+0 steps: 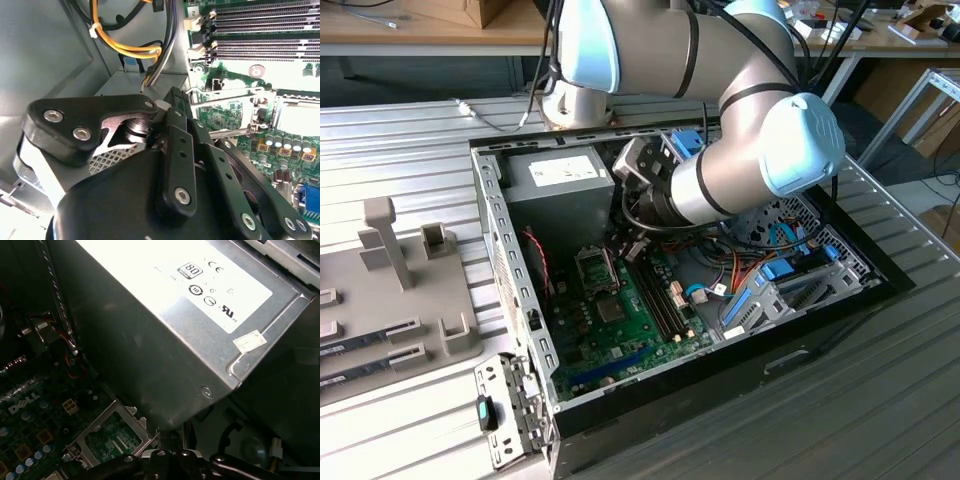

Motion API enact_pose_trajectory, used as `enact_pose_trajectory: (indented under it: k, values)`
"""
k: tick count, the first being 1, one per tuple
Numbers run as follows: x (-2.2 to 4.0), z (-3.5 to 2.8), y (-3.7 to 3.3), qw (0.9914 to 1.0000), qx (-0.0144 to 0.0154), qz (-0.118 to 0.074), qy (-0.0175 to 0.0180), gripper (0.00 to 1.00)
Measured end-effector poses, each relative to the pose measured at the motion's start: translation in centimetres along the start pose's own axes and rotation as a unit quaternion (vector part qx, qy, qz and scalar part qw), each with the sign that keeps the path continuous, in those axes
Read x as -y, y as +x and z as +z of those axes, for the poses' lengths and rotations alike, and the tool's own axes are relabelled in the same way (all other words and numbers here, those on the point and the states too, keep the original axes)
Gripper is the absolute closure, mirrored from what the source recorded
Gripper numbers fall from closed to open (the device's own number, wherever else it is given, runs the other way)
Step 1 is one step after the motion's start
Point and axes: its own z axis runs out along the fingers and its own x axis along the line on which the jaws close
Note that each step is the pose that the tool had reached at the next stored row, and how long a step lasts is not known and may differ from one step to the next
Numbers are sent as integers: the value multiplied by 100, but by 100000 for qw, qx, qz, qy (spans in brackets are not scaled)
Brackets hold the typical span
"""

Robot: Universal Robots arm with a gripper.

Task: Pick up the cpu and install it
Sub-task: 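Close the cpu cover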

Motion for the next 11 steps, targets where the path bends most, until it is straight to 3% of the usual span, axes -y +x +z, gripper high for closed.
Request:
enact_pose_trajectory:
  k: [5,11]
  values:
    - [126,33,-20,99995,-174,289,-932,89]
    - [178,105,-13,99991,-339,451,-1245,89]
